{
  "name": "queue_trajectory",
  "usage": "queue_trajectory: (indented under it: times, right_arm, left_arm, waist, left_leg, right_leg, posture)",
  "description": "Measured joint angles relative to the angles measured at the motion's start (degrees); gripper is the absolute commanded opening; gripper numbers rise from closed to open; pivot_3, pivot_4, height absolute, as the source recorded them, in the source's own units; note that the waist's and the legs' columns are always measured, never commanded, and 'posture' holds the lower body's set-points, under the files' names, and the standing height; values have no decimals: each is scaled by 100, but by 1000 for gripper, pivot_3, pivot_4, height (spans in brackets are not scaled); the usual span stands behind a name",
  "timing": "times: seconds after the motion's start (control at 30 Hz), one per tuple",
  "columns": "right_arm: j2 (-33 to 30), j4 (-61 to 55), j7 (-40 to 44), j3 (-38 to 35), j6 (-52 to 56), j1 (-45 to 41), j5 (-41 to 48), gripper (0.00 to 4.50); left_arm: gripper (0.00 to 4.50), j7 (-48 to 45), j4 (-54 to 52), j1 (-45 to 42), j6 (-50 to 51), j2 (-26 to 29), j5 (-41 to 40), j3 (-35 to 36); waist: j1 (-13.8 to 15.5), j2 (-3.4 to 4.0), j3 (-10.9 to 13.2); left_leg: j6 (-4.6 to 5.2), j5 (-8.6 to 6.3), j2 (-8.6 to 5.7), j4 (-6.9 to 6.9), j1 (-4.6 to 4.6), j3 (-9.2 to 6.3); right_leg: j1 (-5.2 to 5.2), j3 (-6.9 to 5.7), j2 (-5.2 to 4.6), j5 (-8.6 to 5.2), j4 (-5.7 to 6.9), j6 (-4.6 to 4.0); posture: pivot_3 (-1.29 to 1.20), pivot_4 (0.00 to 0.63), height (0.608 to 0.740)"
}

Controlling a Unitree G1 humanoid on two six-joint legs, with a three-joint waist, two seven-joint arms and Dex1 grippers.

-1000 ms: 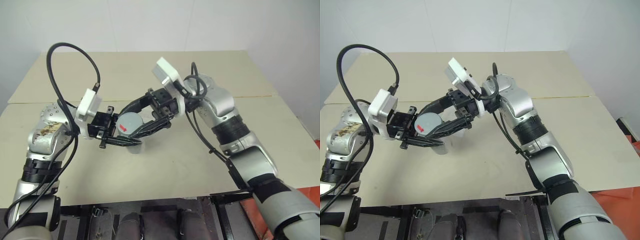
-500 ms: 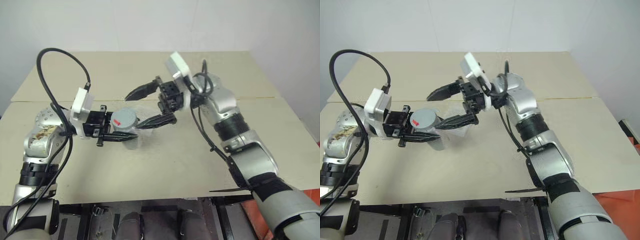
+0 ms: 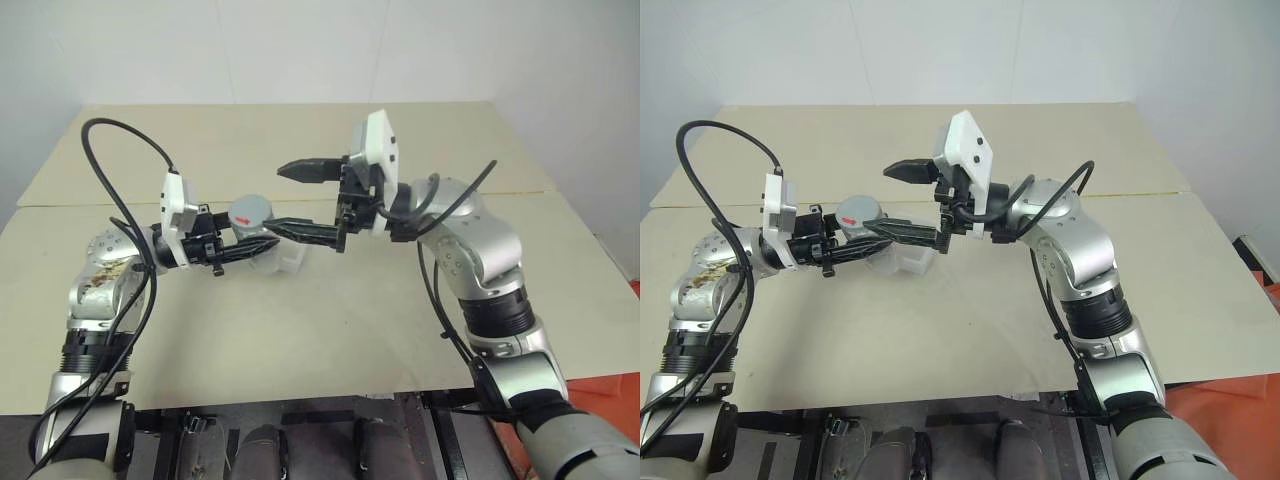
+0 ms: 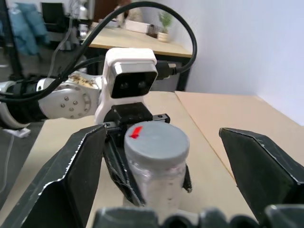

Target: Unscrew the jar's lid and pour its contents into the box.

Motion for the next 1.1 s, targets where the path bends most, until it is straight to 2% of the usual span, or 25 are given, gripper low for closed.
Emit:
queue_trajectory:
  times: [0.23,0.57,0.9,1.1]
  right_arm:
    - [364,-291,-845,374,559,-4,-351,4427]
    - [754,-59,-1348,722,690,-230,-840,4427]
    - [840,132,-1298,766,712,-333,-972,4427]
    - [736,154,-1009,838,692,-342,-937,4427]
  left_arm:
    - [2029,-88,88,-69,89,3,-11,-8]
    - [2029,-220,74,-72,121,4,-63,-24]
    - [2029,-204,-58,-65,329,50,-77,-19]
    - [2029,-388,-257,-5,461,283,-91,-27]
  waist:
    - [1,0,0]
    - [-4,0,0]
    - [-11,0,0]
    - [-17,0,0]
  left_leg:
    - [1,0,-1,0,-1,0]
    - [1,0,-1,0,-1,-1]
    - [1,0,-1,-1,-1,-2]
    - [1,0,0,-1,-1,-2]
  right_leg:
    - [1,0,0,0,-1,0]
    - [0,0,0,0,-1,0]
    - [0,0,0,0,-2,0]
    - [0,0,0,0,-2,0]
  posture:
    - [0,150,740]
    - [0,150,740]
    - [0,150,740]
    - [0,150,740]
